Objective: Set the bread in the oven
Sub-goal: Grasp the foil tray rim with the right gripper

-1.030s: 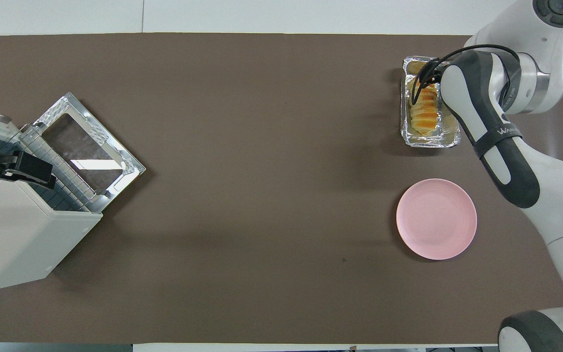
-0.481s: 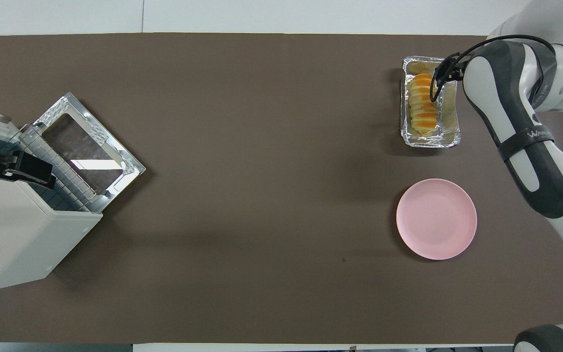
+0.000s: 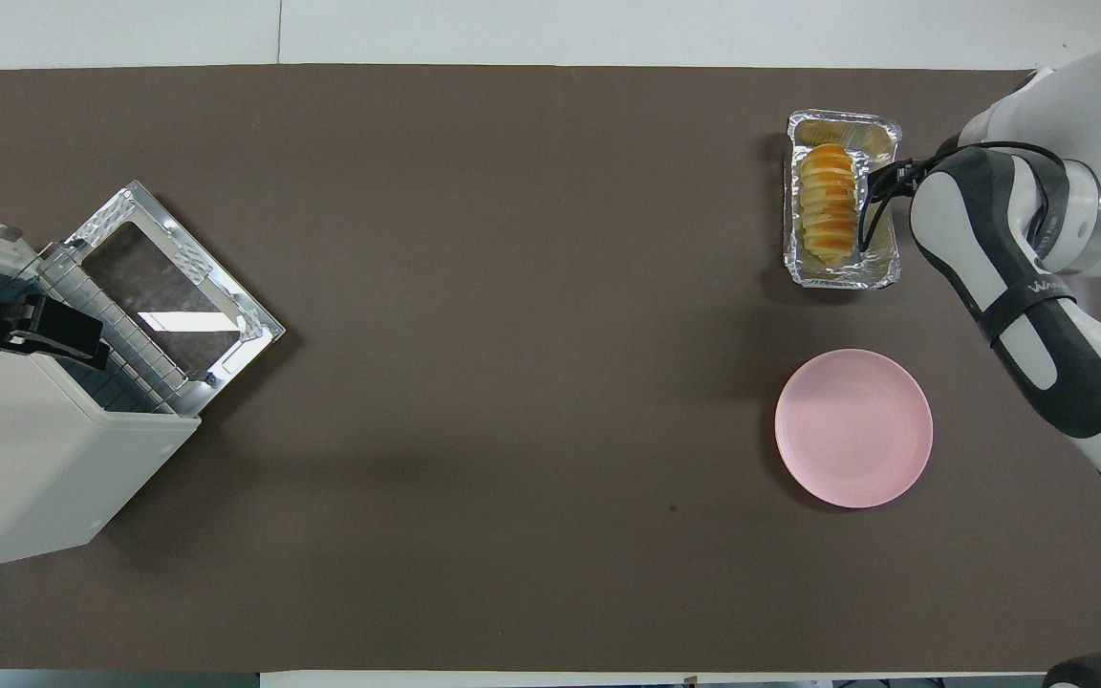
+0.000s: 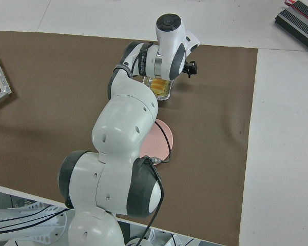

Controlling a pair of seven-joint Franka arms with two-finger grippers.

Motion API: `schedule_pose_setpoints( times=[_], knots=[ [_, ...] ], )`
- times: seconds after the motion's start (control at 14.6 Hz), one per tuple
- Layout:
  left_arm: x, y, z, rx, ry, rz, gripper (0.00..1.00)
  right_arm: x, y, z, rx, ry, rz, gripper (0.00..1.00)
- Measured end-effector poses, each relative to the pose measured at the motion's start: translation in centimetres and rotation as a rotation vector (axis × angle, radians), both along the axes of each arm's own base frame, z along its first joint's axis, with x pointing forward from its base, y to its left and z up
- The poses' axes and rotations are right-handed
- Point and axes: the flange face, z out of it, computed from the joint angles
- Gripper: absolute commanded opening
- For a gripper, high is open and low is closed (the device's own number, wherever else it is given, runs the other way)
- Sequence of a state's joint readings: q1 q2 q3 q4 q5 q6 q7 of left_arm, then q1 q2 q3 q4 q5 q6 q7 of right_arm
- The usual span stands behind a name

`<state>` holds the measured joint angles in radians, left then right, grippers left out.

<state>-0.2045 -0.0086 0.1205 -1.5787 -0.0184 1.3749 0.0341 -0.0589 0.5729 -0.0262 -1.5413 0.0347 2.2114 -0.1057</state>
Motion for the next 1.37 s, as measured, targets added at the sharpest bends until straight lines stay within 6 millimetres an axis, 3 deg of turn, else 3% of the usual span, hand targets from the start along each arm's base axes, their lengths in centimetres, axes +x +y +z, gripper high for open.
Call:
schedule_pose_setpoints(
  times=[0.14, 0.21, 0.34, 0.48, 0.55, 1.37],
  knots=[
    [0.0, 0.0, 0.0, 0.000, 0.000, 0.000, 1.00, -0.3, 0.0, -0.1, 0.000, 0.000, 0.000, 0.97],
    [0.0, 0.0, 0.0, 0.000, 0.000, 0.000, 1.00, -0.4, 0.0, -0.1, 0.000, -0.002, -0.001, 0.90],
    [0.0, 0.0, 0.0, 0.000, 0.000, 0.000, 1.00, -0.7, -0.1, -0.7, -0.001, -0.007, -0.002, 0.55],
    [0.0, 0.0, 0.0, 0.000, 0.000, 0.000, 1.00, -1.0, -0.1, -1.4, -0.001, -0.001, -0.003, 0.09],
    [0.0, 0.0, 0.0, 0.000, 0.000, 0.000, 1.00, -1.1, -0.1, -1.5, -0.001, 0.001, -0.003, 0.00],
    [0.0, 0.0, 0.0, 0.000, 0.000, 0.000, 1.00, -1.0, 0.3, -0.3, 0.007, -0.005, -0.001, 0.00]
  ],
)
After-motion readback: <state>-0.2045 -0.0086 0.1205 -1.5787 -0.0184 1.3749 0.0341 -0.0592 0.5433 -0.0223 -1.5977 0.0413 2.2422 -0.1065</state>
